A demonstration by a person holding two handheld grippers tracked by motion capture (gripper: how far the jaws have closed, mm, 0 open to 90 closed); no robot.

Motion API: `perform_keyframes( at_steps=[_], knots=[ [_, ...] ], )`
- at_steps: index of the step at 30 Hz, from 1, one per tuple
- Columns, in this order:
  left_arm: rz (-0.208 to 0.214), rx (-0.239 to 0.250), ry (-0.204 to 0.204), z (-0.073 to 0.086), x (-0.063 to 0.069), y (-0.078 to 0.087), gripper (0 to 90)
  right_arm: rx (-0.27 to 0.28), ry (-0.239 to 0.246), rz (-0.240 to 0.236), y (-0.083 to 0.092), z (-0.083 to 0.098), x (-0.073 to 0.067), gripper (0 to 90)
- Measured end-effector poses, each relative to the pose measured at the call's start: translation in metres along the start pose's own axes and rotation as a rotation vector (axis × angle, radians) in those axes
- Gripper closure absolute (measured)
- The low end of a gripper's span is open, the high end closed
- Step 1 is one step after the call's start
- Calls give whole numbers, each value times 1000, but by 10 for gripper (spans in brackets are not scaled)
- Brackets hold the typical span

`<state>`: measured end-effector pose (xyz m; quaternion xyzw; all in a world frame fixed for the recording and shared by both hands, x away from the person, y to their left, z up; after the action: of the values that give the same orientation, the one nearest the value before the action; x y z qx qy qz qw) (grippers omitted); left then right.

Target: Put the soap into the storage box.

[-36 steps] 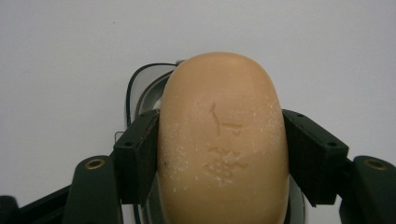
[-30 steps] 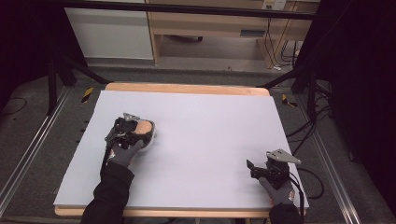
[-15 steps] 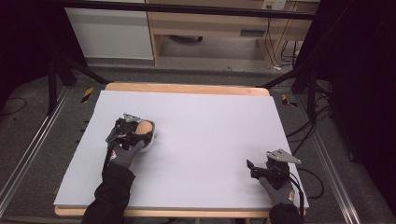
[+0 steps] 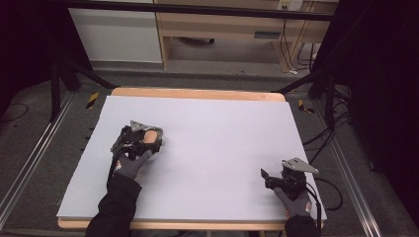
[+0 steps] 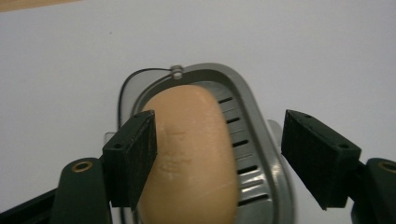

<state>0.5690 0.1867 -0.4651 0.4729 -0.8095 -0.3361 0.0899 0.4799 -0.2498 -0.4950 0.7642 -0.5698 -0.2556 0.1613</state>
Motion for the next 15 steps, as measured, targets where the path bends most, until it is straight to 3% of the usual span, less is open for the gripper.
perform_keyframes(
  at_steps=[7, 15],
  knots=[
    [54, 59, -28, -7, 7, 19, 245, -2, 2, 3, 0, 0, 0, 124],
    [117, 69, -57, 1, 12, 42, 217, -6, -2, 10, 0, 0, 2, 104]
  ],
)
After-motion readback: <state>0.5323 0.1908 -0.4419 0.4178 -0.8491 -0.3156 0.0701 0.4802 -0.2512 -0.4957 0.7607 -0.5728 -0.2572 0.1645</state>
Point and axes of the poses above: each handheld gripper's, and its own axes: y roughly backward along the jaws, z roughly out of its underside, x roughly to its right, the point moved 6 cm from there along -y, roughly forward along the jaws, and after that the axes turned 15 degrees about -y, right-handed, at the moved point
